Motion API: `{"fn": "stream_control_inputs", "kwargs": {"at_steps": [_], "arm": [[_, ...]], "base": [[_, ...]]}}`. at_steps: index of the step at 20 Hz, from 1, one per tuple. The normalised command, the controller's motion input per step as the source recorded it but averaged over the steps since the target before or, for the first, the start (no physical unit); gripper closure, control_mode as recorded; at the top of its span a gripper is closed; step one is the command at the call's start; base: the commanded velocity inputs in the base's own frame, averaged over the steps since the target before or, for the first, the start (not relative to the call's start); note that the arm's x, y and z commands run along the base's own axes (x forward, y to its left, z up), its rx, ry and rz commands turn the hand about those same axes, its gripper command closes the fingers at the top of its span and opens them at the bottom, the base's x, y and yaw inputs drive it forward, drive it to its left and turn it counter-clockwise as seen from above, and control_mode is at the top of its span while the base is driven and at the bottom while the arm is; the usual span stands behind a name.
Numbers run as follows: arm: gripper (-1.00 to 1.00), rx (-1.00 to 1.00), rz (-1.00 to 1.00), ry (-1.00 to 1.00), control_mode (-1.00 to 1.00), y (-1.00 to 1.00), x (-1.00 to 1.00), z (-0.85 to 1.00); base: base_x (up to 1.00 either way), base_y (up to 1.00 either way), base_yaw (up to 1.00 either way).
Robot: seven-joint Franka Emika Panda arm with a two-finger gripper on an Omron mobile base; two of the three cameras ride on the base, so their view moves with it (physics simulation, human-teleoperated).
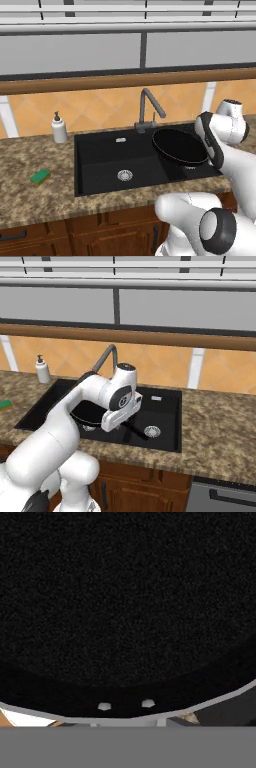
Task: Pick the pan and sponge and place them into the sink. Then turn on the water.
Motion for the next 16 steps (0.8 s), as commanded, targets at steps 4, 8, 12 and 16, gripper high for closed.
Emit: {"fn": "stream_control_inputs", "kwargs": {"at_steps": [4,8,12,16], "arm": [[1.00,0.00,0.01,0.09,-1.00,0.98,0.20,0.04],[1.00,-0.02,0.02,0.15,-1.00,0.98,0.36,0.00],[1.00,-0.04,0.03,0.17,-1.00,0.96,0.51,0.00],[1.00,0.00,0.07,0.19,-1.00,0.58,0.72,-0.07]], "base": [[0.00,0.00,0.00],[0.00,0.00,0.00],[0.00,0.00,0.00],[0.00,0.00,0.00]]}}
